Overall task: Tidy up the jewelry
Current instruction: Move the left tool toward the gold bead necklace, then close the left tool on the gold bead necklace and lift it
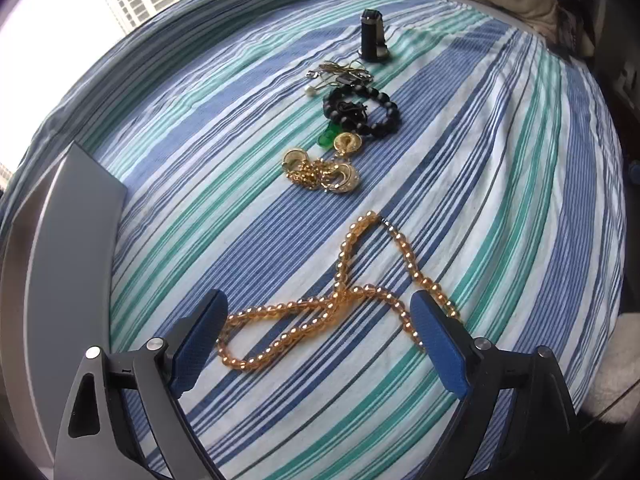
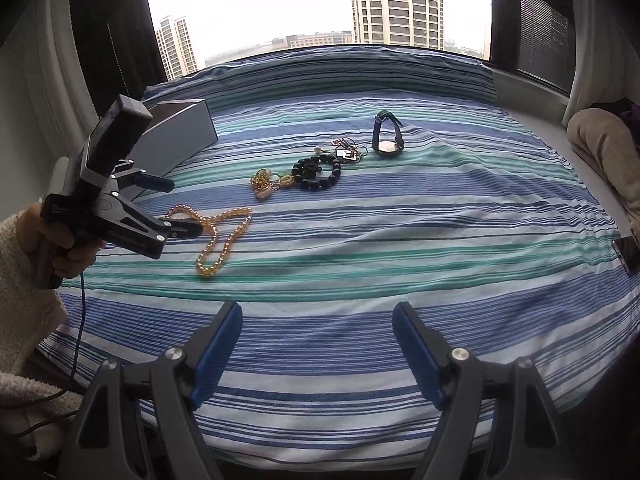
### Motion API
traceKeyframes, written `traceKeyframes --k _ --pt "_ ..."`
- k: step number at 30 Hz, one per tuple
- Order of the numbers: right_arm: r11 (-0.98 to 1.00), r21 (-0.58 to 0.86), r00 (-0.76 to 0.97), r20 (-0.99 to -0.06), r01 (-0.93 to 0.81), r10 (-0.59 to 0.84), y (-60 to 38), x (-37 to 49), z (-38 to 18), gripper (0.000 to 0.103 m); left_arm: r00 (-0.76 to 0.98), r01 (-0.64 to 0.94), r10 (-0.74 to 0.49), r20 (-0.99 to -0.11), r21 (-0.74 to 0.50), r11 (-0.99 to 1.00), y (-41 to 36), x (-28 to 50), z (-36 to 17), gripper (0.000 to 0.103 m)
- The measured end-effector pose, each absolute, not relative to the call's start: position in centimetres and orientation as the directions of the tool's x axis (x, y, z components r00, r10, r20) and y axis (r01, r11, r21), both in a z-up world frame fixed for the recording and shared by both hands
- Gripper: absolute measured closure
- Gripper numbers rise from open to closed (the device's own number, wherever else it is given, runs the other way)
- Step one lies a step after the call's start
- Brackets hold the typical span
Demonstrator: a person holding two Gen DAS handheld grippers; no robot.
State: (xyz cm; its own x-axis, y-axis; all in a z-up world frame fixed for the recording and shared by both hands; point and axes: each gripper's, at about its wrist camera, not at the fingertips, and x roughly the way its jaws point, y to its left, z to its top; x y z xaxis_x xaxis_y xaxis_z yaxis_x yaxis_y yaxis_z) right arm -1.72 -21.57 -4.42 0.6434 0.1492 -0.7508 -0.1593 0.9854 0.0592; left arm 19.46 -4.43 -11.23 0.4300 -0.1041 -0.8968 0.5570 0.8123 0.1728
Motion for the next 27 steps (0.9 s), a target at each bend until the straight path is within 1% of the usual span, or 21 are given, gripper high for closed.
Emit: traceKeyframes --k 5,6,8,9,10,14,17,18,19,22,27 --pt "0.987 0.058 0.642 -0.754 -0.148 0.14 -22.0 -1.6 -4.4 0.024 0.347 0.642 -0.169 -0.923 0.102 0.76 -4.4 20.7 -12.5 0.019" --pt "0.988 0.059 0.64 -0.755 -0.146 0.14 -22.0 -1.4 -4.5 0.024 0.335 0.657 -0.186 -0.924 0.088 0.749 -4.4 20.8 -12.6 0.023" --pt "0.988 0.059 0.638 -0.758 -0.144 0.138 -22.1 -1.2 -4.5 0.024 0.298 0.677 -0.225 -0.928 0.039 0.735 -4.3 21.1 -12.4 0.039" --pt "0.988 0.059 0.637 -0.758 -0.143 0.137 -22.1 -1.2 -4.5 0.024 0.265 0.684 -0.251 -0.931 -0.002 0.73 -4.2 21.2 -12.4 0.065" --pt "0.988 0.058 0.638 -0.758 -0.142 0.136 -22.1 -1.1 -4.5 0.024 0.229 0.686 -0.258 -0.939 -0.033 0.727 -4.2 21.3 -12.5 0.078" --pt "0.988 0.062 0.637 -0.758 -0.14 0.137 -22.1 -0.8 -4.5 0.024 0.206 0.693 -0.261 -0.943 -0.048 0.719 -3.8 20.9 -12.7 0.08" --pt "0.988 0.063 0.631 -0.764 -0.14 0.138 -22.2 -0.5 -4.7 0.024 0.206 0.644 -0.281 -0.937 -0.086 0.76 -3.2 21.0 -12.7 0.083" --pt "0.988 0.065 0.629 -0.765 -0.14 0.139 -22.2 -0.5 -4.7 0.024 0.214 0.622 -0.294 -0.932 -0.102 0.777 -2.6 20.9 -12.5 0.089" --pt "0.988 0.066 0.628 -0.766 -0.14 0.14 -22.2 -0.4 -4.7 0.024 0.225 0.597 -0.312 -0.923 -0.122 0.793 -2.1 20.9 -12.2 0.098" --pt "0.988 0.066 0.631 -0.763 -0.138 0.139 -22.3 -0.4 -4.7 0.024 0.257 0.516 -0.374 -0.891 -0.2 0.833 0.0 20.4 -10.8 0.098" --pt "0.989 0.077 0.623 -0.769 -0.13 0.142 -22.5 0.0 -4.9 0.024 0.33 0.391 -0.433 -0.839 -0.296 0.871 3.0 18.6 -8.5 0.098"
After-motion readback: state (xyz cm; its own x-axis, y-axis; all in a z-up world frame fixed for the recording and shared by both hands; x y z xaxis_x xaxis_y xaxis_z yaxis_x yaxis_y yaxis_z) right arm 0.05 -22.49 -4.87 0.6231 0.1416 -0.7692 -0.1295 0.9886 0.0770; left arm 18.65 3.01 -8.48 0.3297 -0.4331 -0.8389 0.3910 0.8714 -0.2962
